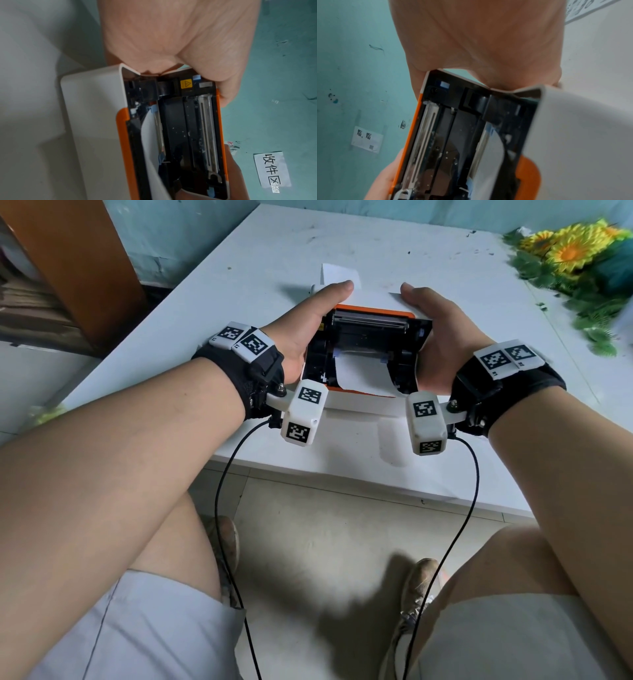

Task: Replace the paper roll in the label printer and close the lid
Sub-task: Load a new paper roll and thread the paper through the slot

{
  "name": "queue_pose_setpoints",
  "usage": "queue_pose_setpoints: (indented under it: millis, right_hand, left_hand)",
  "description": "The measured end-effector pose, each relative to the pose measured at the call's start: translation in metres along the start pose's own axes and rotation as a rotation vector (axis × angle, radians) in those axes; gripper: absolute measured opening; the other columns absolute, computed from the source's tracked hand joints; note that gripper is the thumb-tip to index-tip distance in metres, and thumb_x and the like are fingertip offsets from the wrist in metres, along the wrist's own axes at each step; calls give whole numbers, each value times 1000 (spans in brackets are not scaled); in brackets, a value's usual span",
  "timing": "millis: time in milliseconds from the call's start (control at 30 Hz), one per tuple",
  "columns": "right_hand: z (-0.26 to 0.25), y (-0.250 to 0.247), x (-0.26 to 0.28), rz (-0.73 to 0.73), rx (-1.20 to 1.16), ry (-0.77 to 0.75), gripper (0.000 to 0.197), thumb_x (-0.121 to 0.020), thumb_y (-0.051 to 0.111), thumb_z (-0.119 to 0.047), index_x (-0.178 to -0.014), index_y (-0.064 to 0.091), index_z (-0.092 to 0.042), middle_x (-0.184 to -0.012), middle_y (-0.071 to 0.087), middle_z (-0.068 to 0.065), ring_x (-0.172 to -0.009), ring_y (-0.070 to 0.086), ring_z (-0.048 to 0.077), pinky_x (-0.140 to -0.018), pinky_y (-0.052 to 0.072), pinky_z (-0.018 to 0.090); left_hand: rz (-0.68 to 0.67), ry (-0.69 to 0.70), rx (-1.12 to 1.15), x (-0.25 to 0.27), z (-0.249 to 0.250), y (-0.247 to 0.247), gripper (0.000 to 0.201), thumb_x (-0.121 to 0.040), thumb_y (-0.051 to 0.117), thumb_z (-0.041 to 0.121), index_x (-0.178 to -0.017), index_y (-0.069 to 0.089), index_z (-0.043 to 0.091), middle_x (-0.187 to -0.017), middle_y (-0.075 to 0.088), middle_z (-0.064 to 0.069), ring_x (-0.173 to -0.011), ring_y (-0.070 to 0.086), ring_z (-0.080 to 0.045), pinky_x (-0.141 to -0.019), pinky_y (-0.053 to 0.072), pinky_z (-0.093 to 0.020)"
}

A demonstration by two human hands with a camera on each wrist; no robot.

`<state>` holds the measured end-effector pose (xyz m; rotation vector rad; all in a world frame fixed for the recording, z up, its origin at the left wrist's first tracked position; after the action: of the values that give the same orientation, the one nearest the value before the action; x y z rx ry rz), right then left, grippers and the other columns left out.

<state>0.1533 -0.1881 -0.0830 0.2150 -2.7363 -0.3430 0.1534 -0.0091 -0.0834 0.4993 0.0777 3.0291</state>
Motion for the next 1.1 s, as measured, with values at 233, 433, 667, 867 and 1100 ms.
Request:
queue_pose_setpoints:
  millis: [233,433,667,867,1100]
  right_hand:
    - [-1,0,1,23,26,-6,48,-92,70,-52,-128,71,-21,-131,72,10,-106,71,31,-92,55,35]
    - [1,3,1,-13,-37,17,52,-97,66,-47,-135,70,-11,-129,77,14,-110,78,34,-96,61,48]
    - [-5,3,5,7,-3,-26,30,-100,63,-44,-115,70,-18,-103,80,8,-75,80,26,-61,62,32]
    - [-5,0,5,32,16,-23,33,-100,63,-46,-106,74,-16,-106,81,8,-81,76,26,-68,63,31]
    - [-4,6,9,-13,6,-8,41,-102,60,-45,-117,72,-9,-91,82,7,-68,79,26,-58,62,29]
  left_hand:
    - [18,2,-13,2,0,0,34,-93,64,63,-108,68,33,-94,75,3,-78,72,-19,-67,56,-25]
    - [2,30,11,3,3,1,28,-96,64,59,-100,70,31,-75,77,8,-63,73,-14,-60,56,-21]
    - [1,31,45,4,3,1,39,-94,68,58,-121,68,30,-107,74,0,-83,74,-19,-63,58,-26]
    - [-21,22,38,7,5,1,29,-97,67,54,-107,71,27,-83,79,3,-68,76,-16,-58,58,-24]
    - [-34,45,12,6,7,1,30,-99,64,53,-108,70,25,-82,80,4,-69,76,-15,-63,59,-25]
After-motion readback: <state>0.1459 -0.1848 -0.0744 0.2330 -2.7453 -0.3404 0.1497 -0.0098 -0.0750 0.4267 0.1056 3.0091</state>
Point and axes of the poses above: each hand's wrist, its own x-axis away from the middle knuckle, its own y-axis out of the palm, z = x × y, the point moved 10 cm from there along -x, towards the middle knuckle
